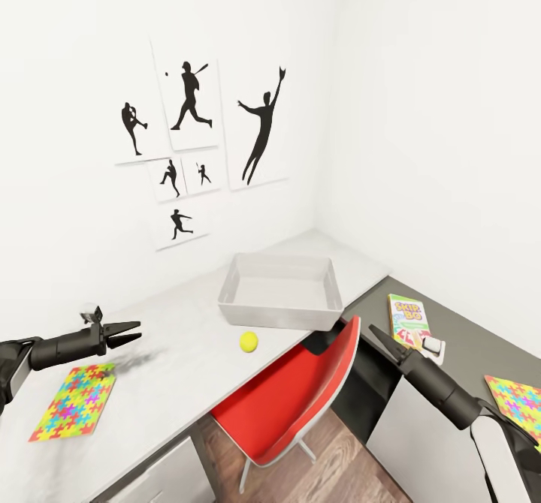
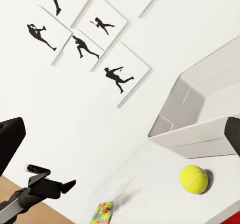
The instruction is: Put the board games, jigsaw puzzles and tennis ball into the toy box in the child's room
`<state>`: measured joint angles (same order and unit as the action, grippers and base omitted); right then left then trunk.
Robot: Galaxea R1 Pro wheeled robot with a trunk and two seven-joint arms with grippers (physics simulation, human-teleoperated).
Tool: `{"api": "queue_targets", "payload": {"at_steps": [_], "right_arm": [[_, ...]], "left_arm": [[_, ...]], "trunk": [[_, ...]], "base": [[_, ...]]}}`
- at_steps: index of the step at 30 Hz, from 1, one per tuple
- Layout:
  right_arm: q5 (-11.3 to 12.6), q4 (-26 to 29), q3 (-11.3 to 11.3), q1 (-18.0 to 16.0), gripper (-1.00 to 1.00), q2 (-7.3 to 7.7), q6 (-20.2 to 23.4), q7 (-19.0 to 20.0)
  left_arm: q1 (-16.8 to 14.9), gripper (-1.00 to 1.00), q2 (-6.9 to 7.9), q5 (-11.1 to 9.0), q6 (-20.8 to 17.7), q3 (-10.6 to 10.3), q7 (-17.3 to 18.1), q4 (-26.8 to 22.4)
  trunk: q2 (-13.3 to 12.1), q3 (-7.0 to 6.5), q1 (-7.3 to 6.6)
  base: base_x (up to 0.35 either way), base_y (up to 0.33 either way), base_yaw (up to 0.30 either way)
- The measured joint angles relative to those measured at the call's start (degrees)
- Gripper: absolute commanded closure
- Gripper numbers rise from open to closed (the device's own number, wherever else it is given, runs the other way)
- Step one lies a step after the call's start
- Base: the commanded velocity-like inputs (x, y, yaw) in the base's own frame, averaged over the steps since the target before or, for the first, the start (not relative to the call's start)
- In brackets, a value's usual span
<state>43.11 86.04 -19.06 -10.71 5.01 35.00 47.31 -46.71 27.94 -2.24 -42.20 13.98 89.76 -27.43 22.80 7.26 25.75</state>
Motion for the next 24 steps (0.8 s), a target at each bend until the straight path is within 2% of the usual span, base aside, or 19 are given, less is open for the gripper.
{"api": "queue_targets", "payload": {"at_steps": [24], "right_arm": [[0.1, 0.1, 0.0, 0.0, -1.00, 0.01, 0.1, 0.2]], "left_arm": [[0.0, -1.00, -0.02, -0.2, 0.3, 0.2, 0.0, 0.0]], "trunk": [[0.0, 0.00, 0.00]], "base": [[-0.001, 0.000, -0.001]]}}
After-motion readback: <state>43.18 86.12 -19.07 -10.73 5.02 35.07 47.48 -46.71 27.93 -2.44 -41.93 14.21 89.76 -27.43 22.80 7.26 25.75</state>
